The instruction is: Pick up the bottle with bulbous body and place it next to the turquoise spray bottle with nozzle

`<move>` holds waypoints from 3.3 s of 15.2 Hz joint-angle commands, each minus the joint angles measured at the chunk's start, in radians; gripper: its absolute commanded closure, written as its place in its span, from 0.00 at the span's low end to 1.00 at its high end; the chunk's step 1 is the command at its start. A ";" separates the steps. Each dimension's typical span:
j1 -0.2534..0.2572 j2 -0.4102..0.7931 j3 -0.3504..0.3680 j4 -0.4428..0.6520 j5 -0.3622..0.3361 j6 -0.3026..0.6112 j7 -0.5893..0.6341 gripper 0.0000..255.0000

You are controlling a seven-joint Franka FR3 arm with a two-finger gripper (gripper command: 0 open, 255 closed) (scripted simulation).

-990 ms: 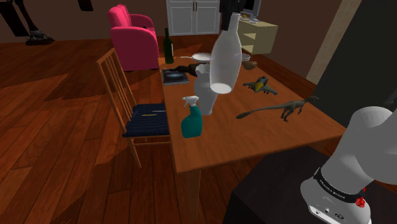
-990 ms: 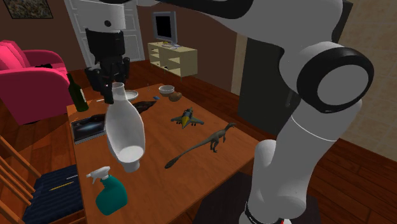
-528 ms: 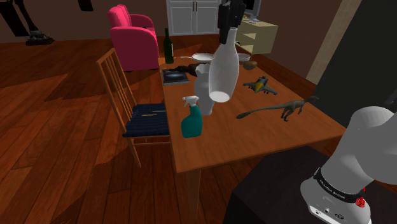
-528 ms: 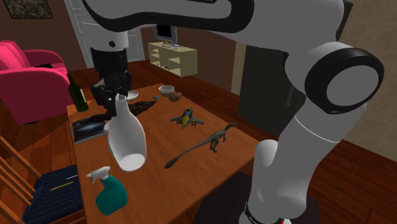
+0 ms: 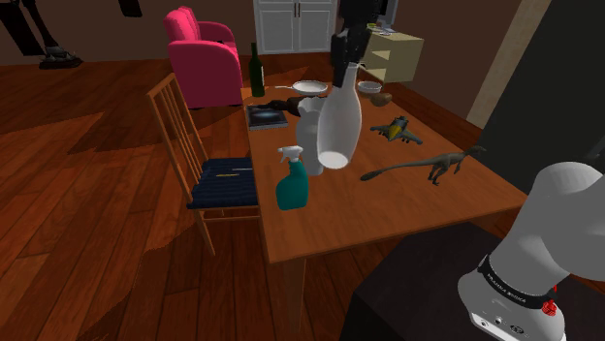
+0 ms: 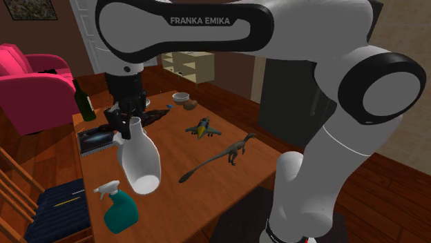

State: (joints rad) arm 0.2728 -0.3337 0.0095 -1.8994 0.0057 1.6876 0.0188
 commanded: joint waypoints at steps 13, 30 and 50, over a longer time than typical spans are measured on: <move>0.000 -0.027 -0.001 -0.216 0.000 0.190 -0.002 1.00; 0.000 -0.003 0.000 -0.424 0.001 0.422 -0.003 1.00; 0.000 0.041 0.000 -0.515 0.001 0.557 -0.003 0.00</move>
State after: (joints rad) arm 0.2731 -0.2931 0.0099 -2.4144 0.0070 2.2442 0.0158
